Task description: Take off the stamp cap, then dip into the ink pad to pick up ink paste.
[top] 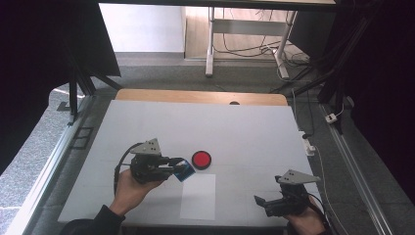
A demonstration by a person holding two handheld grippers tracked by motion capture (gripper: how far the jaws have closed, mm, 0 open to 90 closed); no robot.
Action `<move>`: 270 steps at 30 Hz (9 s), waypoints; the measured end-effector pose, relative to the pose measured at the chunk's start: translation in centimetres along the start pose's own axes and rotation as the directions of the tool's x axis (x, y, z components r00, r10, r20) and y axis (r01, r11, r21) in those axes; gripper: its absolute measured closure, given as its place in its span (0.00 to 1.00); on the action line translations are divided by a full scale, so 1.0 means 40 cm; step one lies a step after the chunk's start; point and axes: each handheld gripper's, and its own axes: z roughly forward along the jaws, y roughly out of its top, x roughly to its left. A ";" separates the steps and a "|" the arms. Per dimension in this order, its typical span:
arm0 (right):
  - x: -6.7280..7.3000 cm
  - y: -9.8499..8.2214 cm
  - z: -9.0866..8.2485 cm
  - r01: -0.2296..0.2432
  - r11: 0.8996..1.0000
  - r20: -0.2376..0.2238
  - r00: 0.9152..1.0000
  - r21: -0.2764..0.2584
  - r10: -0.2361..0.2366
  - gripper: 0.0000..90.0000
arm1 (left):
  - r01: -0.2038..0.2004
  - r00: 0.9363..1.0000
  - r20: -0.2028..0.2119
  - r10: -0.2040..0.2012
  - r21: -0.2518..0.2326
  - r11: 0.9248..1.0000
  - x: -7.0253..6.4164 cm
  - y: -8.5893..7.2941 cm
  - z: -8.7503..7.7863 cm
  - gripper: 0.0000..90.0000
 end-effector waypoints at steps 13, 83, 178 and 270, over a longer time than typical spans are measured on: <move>0.017 0.015 -0.004 0.045 0.998 -0.041 0.998 -0.040 -0.047 0.00 | -0.017 1.000 0.017 0.017 0.023 1.000 -0.005 0.004 0.011 0.78; 0.196 0.200 0.249 0.235 0.970 -0.487 0.841 -0.058 -0.233 0.12 | -0.166 0.955 0.245 0.168 -0.030 0.986 -0.003 0.025 0.046 0.78; 0.125 0.173 0.176 0.310 0.940 -0.378 0.861 -0.139 -0.340 0.76 | -0.142 0.987 0.081 0.140 0.022 0.990 0.016 0.008 0.019 0.78; -0.062 -0.022 -0.029 -0.030 0.999 -0.107 0.994 -0.038 0.026 0.76 | -0.044 0.999 -0.025 0.045 0.057 0.997 0.075 0.042 0.050 0.78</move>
